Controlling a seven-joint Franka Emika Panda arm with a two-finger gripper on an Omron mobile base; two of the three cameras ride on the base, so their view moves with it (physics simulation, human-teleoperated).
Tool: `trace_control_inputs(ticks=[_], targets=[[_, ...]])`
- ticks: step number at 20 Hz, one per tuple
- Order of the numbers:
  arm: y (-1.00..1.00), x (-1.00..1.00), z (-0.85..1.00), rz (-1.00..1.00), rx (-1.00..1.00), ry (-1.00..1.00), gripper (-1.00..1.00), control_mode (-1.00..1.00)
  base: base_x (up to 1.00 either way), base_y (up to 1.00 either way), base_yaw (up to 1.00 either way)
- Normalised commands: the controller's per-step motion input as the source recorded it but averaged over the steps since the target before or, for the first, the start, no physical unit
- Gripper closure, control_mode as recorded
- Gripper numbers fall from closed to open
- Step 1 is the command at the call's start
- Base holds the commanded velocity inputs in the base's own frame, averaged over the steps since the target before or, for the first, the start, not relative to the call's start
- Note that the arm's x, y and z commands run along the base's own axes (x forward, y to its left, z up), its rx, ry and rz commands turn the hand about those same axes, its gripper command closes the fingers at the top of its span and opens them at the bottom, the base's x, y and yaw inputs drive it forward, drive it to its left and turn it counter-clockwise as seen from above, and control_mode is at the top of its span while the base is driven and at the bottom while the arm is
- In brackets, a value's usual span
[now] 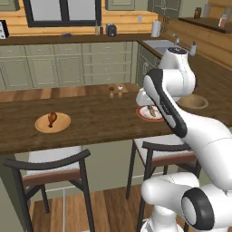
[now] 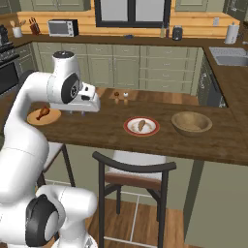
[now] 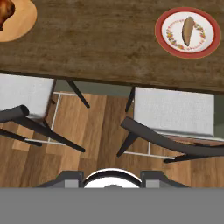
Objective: Pick the chicken drumstick and sweet potato from their plates and place them in the bowl. Then put the bowl in the fridge.
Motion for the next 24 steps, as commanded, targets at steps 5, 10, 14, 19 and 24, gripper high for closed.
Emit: trace_control_inputs(ticks=[5,10,14,19,24], targets=[[-0.19,-0.67,-0.05,-0.02,-0.01,-0.03,-1.00,-1.00,0.00,0.00,0.00],[-0.91,0.22,-0.47,-0.03,-0.01,-0.05,-1.00,-1.00,0.00,0.00,0.00],[-0.85,1.00,-0.41,0.00,0.00,0.04,-1.00,-1.00,0.00,0.00,0.00],[-0.60,1.00,-0.17,0.00,0.01,0.17,-1.00,-1.00,0.00,0.00,0.00],[-0.33,1.00,-0.08,0.09,0.04,0.02,-1.00,-1.00,0.00,0.00,0.00]])
